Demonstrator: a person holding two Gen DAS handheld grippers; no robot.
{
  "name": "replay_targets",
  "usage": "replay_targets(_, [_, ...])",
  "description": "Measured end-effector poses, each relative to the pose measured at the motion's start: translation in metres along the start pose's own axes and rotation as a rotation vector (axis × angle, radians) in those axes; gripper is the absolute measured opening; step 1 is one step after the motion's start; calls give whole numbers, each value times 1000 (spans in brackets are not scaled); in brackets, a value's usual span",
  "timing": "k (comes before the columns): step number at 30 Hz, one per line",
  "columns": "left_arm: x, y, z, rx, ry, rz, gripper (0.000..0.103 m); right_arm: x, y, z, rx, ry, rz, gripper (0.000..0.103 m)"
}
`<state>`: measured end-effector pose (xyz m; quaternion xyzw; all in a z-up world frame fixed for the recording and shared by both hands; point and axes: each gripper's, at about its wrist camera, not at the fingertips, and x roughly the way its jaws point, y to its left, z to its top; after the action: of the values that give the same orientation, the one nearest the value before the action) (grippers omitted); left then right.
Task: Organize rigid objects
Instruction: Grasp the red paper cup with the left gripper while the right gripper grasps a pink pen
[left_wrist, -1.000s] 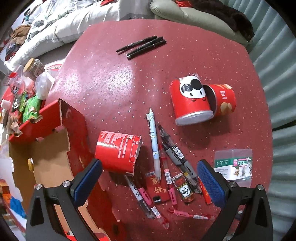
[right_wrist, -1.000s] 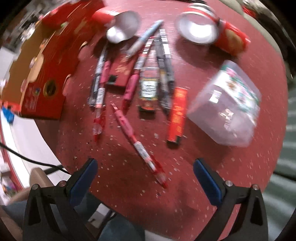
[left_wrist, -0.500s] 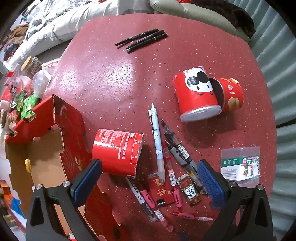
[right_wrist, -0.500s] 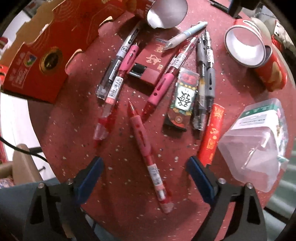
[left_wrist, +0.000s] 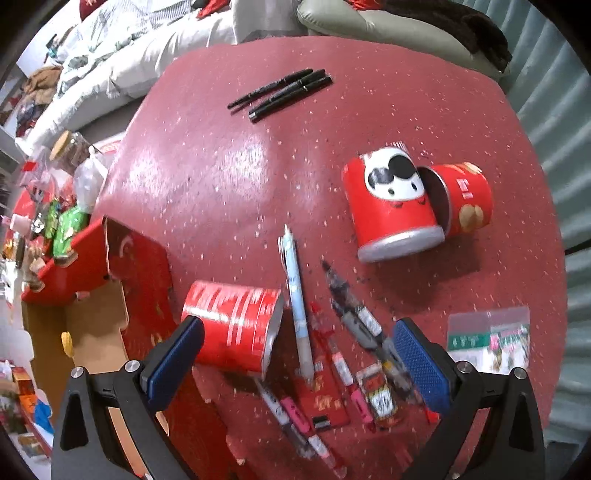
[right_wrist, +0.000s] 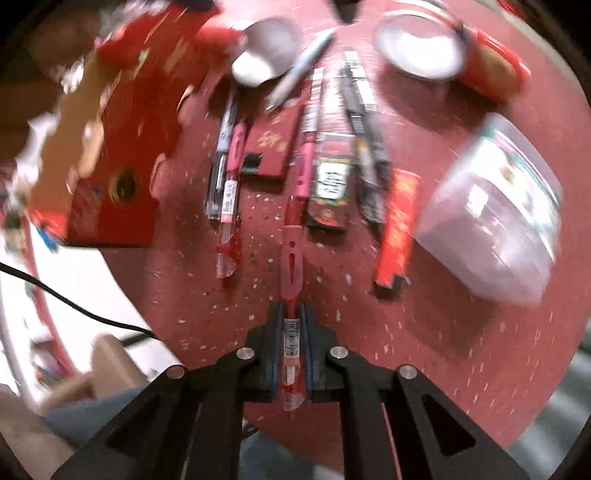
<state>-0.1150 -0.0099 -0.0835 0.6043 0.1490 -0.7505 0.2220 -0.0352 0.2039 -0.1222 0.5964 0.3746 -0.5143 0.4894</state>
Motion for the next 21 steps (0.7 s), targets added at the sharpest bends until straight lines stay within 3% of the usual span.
replay_targets(4, [14, 2, 6, -9, 10, 24, 103, -13, -10, -10, 90, 6, 30, 10])
replay_targets(14, [49, 32, 7, -22, 81, 96, 103, -22, -7, -5, 126, 27, 48, 10])
replay_targets(17, [53, 30, 5, 6, 85, 109, 103, -33, -32, -17, 127, 25, 56, 10])
replay_targets(21, [50, 27, 4, 5, 77, 143, 67, -33, -27, -14, 140, 14, 63, 10])
